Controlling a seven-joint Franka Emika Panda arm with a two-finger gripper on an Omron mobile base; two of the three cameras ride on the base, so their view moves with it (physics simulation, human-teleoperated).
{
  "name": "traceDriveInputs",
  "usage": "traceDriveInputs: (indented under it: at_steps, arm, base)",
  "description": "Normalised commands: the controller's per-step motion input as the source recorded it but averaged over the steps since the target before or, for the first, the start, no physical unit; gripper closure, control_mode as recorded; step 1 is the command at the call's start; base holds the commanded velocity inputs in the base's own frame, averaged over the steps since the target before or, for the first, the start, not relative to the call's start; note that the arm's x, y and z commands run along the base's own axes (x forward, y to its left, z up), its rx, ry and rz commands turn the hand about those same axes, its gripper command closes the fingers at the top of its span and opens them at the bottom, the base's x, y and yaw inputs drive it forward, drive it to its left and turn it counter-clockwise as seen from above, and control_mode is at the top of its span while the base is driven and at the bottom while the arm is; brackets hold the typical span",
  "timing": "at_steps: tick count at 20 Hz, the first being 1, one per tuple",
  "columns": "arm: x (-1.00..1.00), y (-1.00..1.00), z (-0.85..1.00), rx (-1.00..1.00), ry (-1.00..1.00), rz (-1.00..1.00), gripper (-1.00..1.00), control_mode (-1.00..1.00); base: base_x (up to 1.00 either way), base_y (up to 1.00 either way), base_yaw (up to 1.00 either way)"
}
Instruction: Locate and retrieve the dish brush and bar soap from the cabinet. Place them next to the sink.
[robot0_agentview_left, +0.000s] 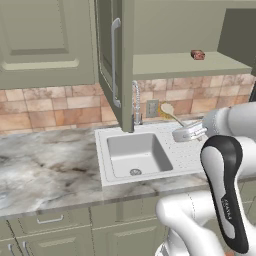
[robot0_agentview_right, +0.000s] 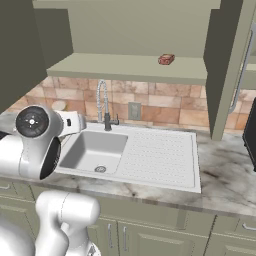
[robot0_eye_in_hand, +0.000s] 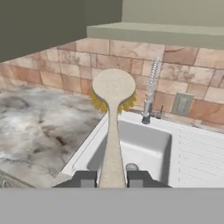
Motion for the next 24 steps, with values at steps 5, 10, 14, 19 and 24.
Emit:
traceDriveInputs:
  at_steps: [5,10,14,19,24]
  arm:
    - [0.03,0.14,-0.32,-0.07,0.04,0.08,1.0,-1.0]
    - [0.1,0.14,-0.33,-0.05,0.03,0.08,1.0,-1.0]
    - [0.24,0.21,-0.36,-0.04,0.03,0.08,1.0,-1.0]
    - [0.36,0.23,-0.37,-0.05,0.05,0.08,1.0,-1.0]
    - [0.43,0.24,-0.4,-0.04,0.09,0.09,1.0,-1.0]
  base:
    - [0.0,0.0,0.0]
    - [0.0,0.0,0.0]
    - [0.0,0.0,0.0]
    - [0.0,0.0,0.0]
    - [0.0,0.0,0.0]
